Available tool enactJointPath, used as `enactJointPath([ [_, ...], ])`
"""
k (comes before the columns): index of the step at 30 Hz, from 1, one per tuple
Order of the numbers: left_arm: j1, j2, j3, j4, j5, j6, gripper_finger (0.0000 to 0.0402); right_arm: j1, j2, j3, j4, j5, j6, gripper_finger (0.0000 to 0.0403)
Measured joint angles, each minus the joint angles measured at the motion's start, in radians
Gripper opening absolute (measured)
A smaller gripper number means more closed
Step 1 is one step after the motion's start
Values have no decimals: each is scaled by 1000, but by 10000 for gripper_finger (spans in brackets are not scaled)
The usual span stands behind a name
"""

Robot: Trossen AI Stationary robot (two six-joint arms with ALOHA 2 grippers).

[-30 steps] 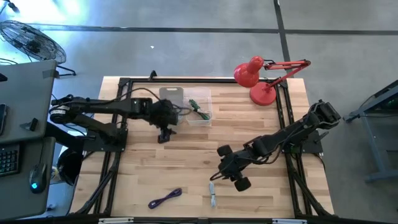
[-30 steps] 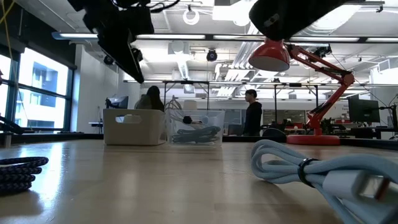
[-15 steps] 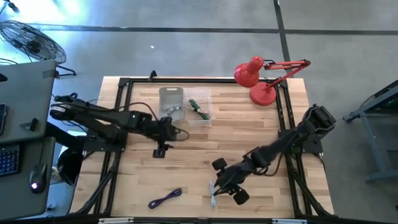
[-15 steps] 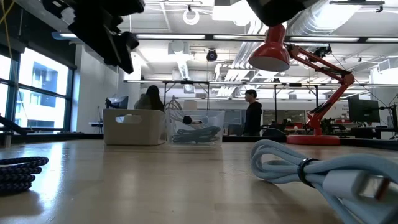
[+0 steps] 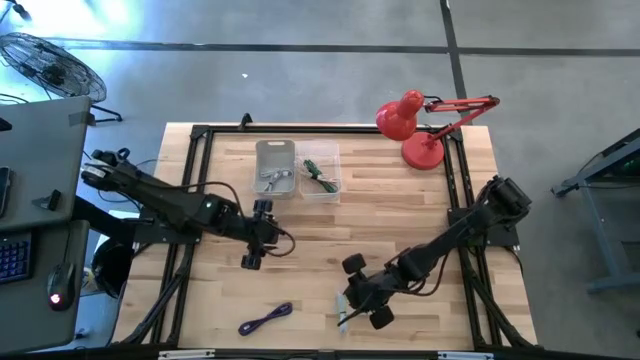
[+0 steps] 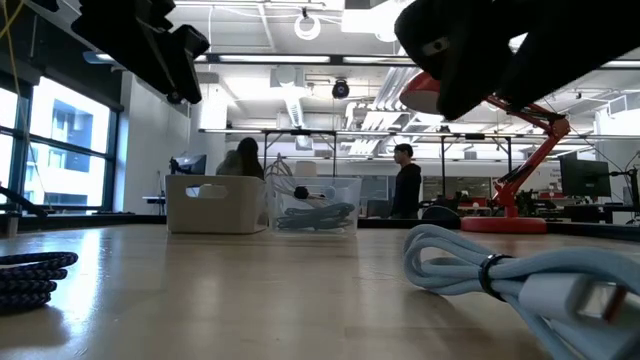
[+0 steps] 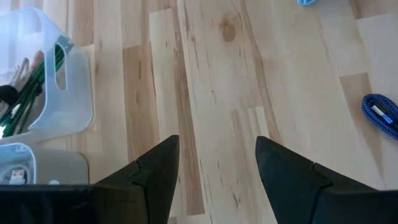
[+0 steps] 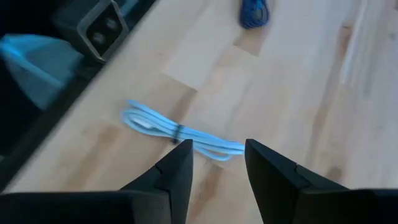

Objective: Pick & Place USB Port
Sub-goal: Put the white charger cable into the grey bin

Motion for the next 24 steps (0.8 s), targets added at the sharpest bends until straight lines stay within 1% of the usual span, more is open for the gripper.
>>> enactJointPath([
  [4, -28, 0, 0, -1, -29, -32, 206, 6, 12, 0, -3, 57, -22, 138],
  [9, -57, 0, 0, -1, -62, -39, 206, 28, 12, 0, -20, 110, -117, 138],
  [12, -57, 0, 0, -2, -72, -39, 206, 38, 12, 0, -21, 102, -167, 138],
  [16, -56, 0, 0, -2, -92, -39, 206, 42, 12, 3, -48, 91, -193, 138],
  [19, -56, 8, 0, -1, -113, -42, 206, 41, 12, 3, -64, 62, -223, 138],
  [24, -55, 17, -1, 7, -119, -48, 206, 32, 12, 3, -64, 34, -287, 138],
])
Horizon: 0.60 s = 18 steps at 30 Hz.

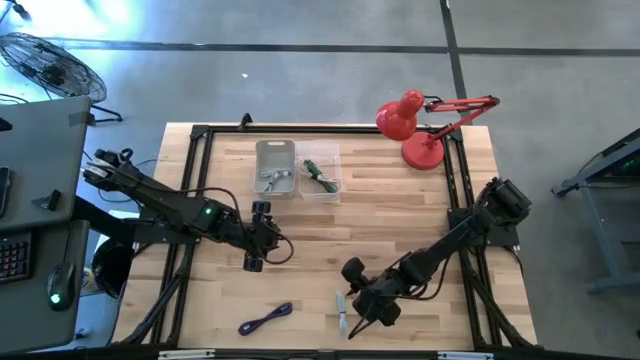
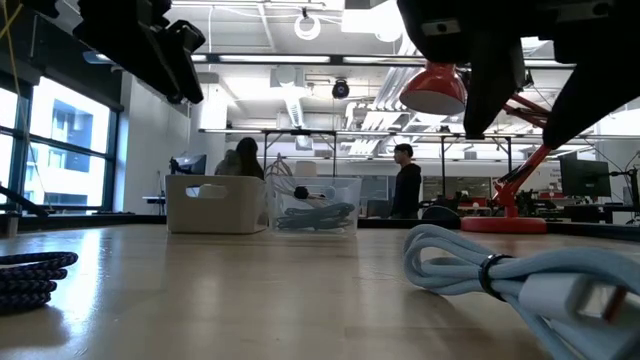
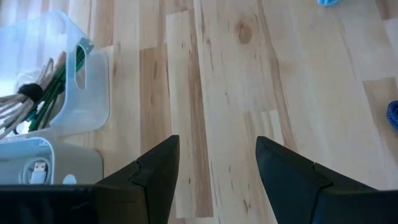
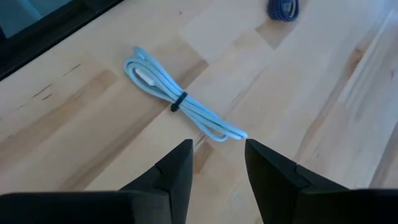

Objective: Pick & Place USB Port
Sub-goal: Put the white charger cable into the grey bin

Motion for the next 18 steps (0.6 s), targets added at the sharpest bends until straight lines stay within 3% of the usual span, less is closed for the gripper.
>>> enactJointPath([
  [18, 0, 18, 0, 6, -65, 9, 206, -55, 0, 0, 6, -66, -177, 138],
])
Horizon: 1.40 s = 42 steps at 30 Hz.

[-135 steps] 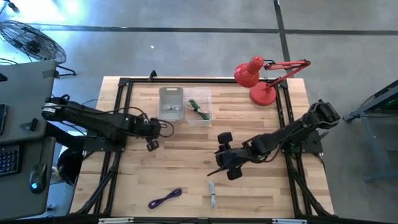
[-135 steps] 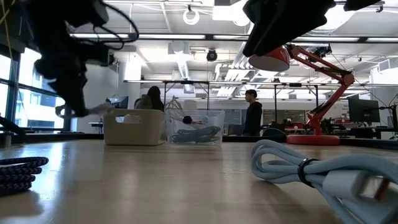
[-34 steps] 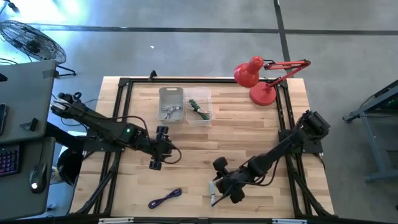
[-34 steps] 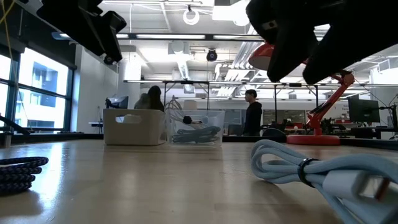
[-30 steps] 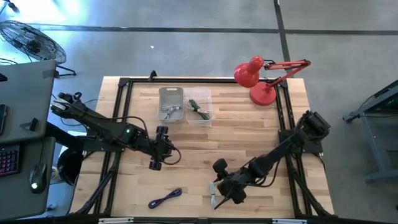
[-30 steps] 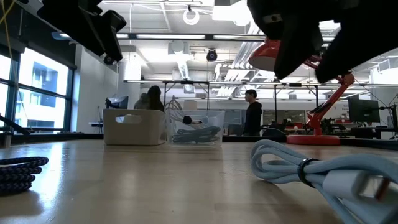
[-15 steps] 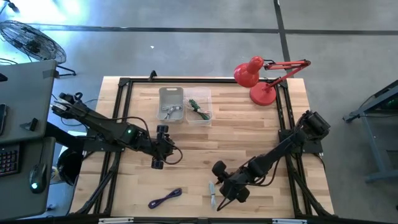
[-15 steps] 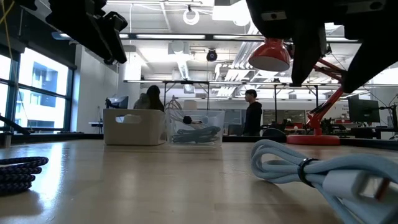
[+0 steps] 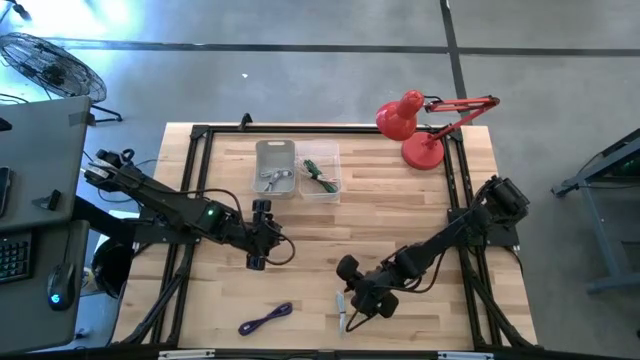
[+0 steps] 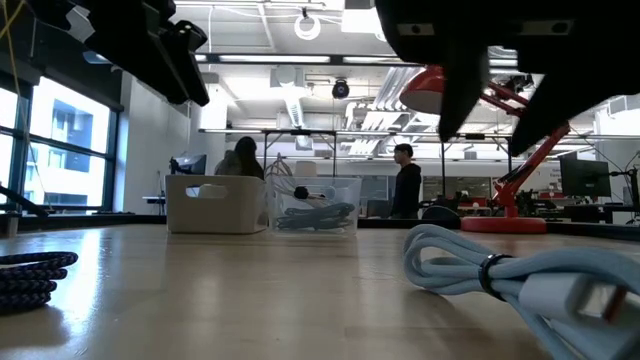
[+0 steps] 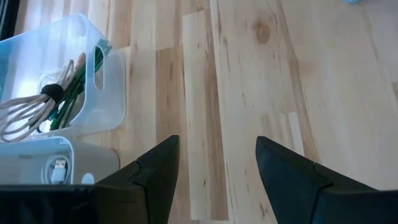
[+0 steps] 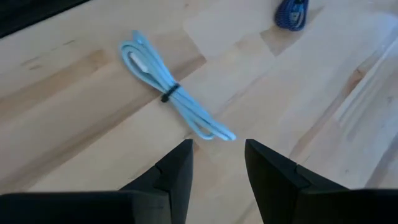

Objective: Pick & Place USB Port
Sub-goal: Put the white charger cable into the grey bin

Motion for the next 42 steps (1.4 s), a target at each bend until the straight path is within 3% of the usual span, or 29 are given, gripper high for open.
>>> enactJointPath([
  [12, 0, 0, 0, -7, -22, 9, 206, -35, 34, 50, 75, -42, -68, 138],
  [19, 0, 0, 0, -9, -23, 26, 206, -32, 202, 257, -166, -36, -62, 138],
  [26, 0, 0, 0, -16, -19, 26, 206, -3, 220, 410, -392, 94, -35, 138],
  [34, 0, 0, 0, -17, -18, 26, 206, 2, 223, 423, -438, -42, -36, 138],
  [42, 0, 0, 0, -16, -19, 25, 206, 29, 225, 423, -419, -71, -69, 138],
])
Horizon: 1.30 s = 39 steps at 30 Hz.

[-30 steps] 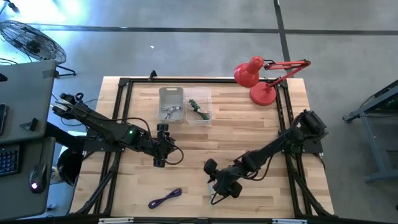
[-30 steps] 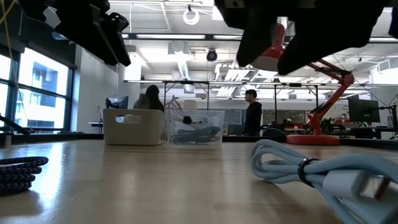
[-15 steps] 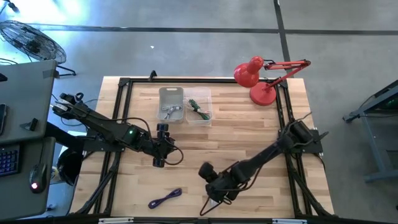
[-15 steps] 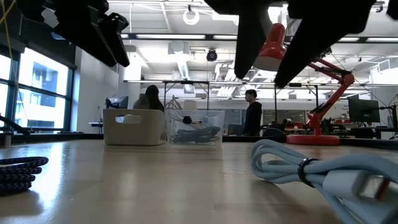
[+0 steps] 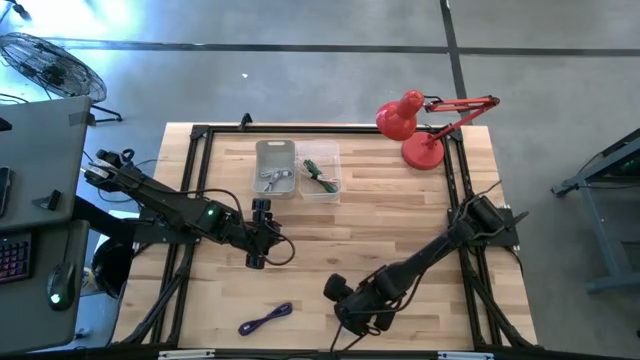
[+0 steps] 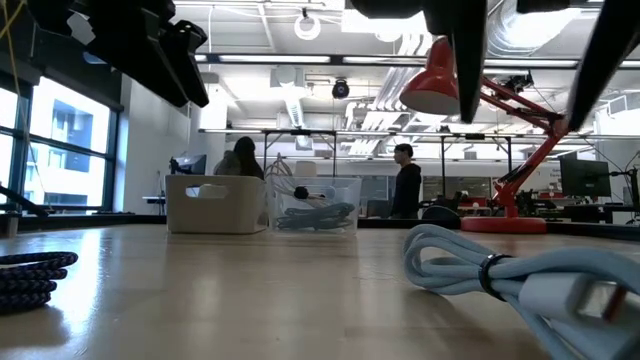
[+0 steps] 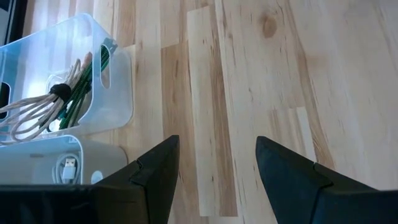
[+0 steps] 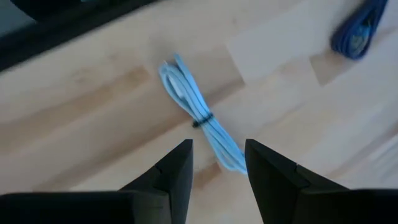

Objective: Pick & Place USB Port
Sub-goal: Put the white charger cable into the grey bin

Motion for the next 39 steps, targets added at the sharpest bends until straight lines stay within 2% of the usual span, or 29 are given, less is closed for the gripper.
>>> enactJointPath([
  [10, 0, 0, 0, 2, 0, -29, 206, 5, 50, 0, 40, -38, -1, 138],
  [39, 0, 0, 0, 5, -21, -29, 206, -18, 79, -1, 109, -116, -61, 138],
])
